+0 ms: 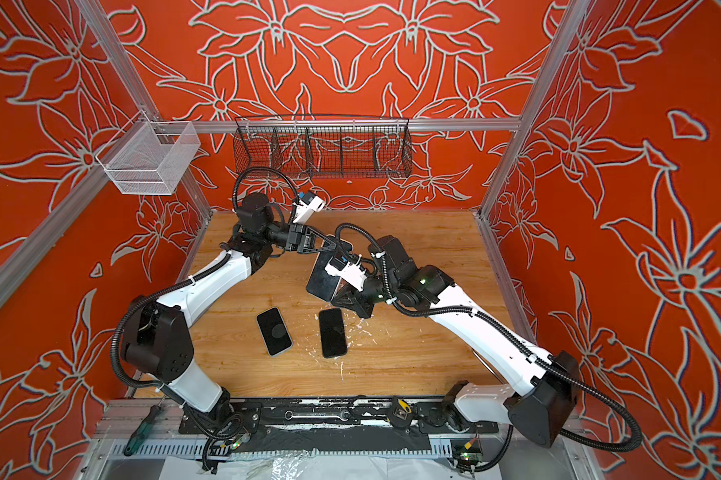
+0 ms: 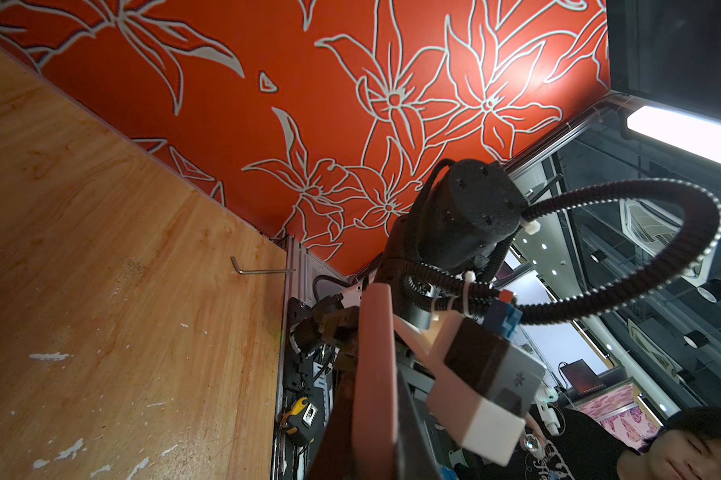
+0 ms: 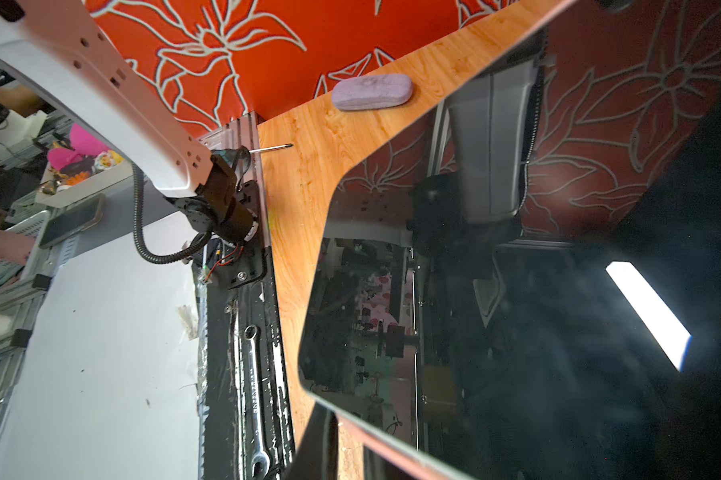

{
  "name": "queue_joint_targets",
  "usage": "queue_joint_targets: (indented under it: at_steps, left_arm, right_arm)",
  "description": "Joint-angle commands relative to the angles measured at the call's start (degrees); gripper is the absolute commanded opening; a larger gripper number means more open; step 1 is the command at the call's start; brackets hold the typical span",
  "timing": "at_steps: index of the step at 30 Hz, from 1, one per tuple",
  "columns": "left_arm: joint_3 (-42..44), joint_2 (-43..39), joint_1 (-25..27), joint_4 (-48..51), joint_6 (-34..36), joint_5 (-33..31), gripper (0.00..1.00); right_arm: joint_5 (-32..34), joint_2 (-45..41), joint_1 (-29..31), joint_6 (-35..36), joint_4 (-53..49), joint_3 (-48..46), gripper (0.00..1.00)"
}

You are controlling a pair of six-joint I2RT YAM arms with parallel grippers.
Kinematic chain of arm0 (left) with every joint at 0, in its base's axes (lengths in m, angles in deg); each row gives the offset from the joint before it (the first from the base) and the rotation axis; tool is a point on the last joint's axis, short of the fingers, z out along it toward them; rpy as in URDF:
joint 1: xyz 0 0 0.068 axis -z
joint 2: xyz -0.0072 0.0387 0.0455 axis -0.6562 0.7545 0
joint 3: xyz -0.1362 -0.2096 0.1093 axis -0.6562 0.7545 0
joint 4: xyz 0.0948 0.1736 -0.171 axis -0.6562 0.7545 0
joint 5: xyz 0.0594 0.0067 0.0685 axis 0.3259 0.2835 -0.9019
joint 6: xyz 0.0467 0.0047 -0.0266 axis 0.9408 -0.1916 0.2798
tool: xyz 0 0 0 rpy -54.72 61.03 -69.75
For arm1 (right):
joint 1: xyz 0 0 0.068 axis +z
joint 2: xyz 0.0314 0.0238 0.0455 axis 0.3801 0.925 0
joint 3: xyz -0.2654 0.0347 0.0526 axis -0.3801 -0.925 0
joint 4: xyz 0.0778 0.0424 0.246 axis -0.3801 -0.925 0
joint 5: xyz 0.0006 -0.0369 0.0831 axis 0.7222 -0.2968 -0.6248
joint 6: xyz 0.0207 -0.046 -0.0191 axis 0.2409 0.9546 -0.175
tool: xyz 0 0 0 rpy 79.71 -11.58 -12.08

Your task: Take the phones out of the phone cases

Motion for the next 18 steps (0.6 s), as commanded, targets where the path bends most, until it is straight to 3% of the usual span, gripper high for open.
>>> queue_joint_targets:
  at_steps: [1,9,18]
  left_arm:
    - [-0.91,-2.41,0.98,1.88,1.3,-6.05,0.0]
    - [-0.3,-5.38,0.98,8.96,5.06,-9.85,0.0]
    - [2.11,-7.89,0.02,14.45,6.75,-19.19,0.0]
  right_arm:
    - [3.53,-1.94,1.07,0.53,10.63,-1.23,0.07]
    - [6.84,-4.96,-0.19,-3.7,17.37,-5.65,0.08]
    - [6.86,-7.17,-1.7,-8.02,20.92,-7.88,0.09]
